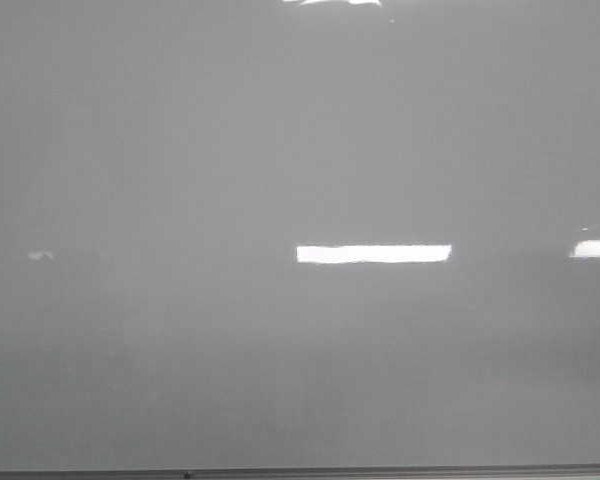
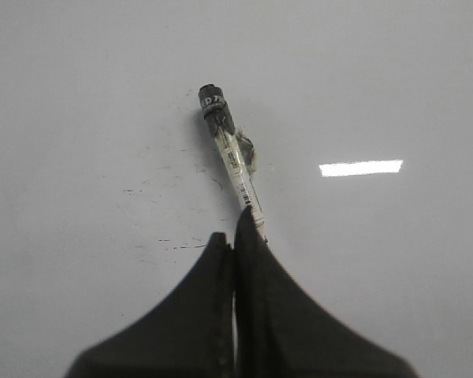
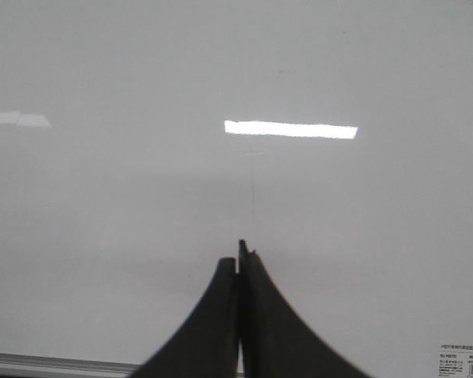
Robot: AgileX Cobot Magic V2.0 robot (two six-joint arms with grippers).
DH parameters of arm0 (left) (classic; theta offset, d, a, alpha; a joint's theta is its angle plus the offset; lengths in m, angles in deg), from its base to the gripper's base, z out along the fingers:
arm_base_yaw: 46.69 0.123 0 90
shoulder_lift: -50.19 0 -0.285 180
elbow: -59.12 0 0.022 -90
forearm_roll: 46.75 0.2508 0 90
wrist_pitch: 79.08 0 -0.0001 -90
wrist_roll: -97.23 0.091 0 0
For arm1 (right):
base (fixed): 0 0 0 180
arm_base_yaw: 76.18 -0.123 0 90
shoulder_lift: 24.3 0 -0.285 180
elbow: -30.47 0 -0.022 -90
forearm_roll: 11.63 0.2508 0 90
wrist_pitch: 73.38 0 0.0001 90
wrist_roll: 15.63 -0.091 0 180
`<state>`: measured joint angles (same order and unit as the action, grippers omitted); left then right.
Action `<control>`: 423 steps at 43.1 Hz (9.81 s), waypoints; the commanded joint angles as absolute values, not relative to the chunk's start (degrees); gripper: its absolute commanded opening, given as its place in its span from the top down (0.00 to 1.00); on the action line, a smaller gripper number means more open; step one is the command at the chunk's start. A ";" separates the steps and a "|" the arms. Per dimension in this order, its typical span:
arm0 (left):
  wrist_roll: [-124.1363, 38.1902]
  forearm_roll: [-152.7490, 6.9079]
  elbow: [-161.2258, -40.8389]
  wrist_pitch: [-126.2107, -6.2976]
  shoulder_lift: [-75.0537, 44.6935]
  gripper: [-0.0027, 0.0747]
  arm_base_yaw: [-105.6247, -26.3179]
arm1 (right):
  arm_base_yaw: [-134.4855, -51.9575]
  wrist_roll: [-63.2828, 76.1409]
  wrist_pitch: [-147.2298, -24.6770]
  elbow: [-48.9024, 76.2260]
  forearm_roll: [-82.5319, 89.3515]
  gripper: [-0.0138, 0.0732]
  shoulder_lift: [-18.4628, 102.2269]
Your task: Write number 6 on whiteboard
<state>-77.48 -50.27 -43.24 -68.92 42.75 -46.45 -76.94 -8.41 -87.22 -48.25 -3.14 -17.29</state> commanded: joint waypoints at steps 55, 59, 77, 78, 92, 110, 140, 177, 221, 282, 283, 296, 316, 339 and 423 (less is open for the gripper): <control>-77.69 -50.35 -43.00 -77.43 43.55 0.99 -46.23 | -77.00 -7.75 -79.04 -47.47 -2.72 0.92 -17.89; -77.69 -50.35 -43.00 -82.55 43.55 0.99 -46.23 | -77.00 -7.81 -76.39 -47.04 -2.67 0.92 -17.89; -77.58 -50.35 -63.07 -70.48 35.21 0.99 -46.23 | -77.00 -8.18 -89.92 -26.83 -1.49 0.92 -12.37; -77.58 -50.35 -64.52 -68.78 33.53 0.99 -46.23 | -77.00 -8.18 -90.34 -25.86 -1.05 0.92 -11.23; -77.58 -49.50 -68.60 -66.91 23.80 0.99 -46.23 | -77.00 -8.22 -90.84 -19.05 1.76 0.92 1.73; -77.58 -49.50 -68.12 -67.14 23.80 0.23 -46.23 | -77.00 -8.22 -90.90 -19.11 1.76 0.15 1.88; -78.01 -66.47 -69.36 -83.22 -14.63 0.21 -46.13 | -77.06 -8.22 -90.67 -19.11 1.76 0.10 1.88; -78.01 -62.80 -78.75 -88.03 -38.43 0.80 -46.13 | -77.06 -8.22 -90.67 -19.11 1.81 0.10 1.88; -45.94 -43.80 -99.25 -30.88 -30.48 0.99 -87.76 | -100.26 32.21 -118.31 -0.69 23.63 0.10 34.99; -46.19 -43.91 -99.34 -38.75 -28.96 0.97 -97.45 | -117.31 35.61 -111.21 14.15 23.69 0.91 61.59; -46.53 -43.91 -99.34 -38.75 -28.96 0.94 -97.45 | -117.04 35.61 -111.40 14.15 23.68 0.91 61.51; -46.53 -44.44 -99.34 -39.13 -28.96 0.42 -97.45 | -108.88 35.61 -111.37 8.73 23.68 0.91 55.04; -46.53 -44.44 -99.34 -39.28 -28.96 0.92 -97.45 | -98.70 35.56 -105.53 3.42 25.17 0.91 48.79; -46.53 -44.44 -99.34 -39.18 -28.96 0.99 -97.45 | -98.70 35.56 -87.18 9.32 29.05 0.91 56.47; -46.53 -45.43 -100.40 -38.59 -28.06 0.97 -97.45 | -100.67 35.92 -99.83 3.62 11.17 0.91 52.54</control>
<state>-45.96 -44.61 -97.79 -37.46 -30.67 -97.01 -100.98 35.55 -100.42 4.10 15.77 54.78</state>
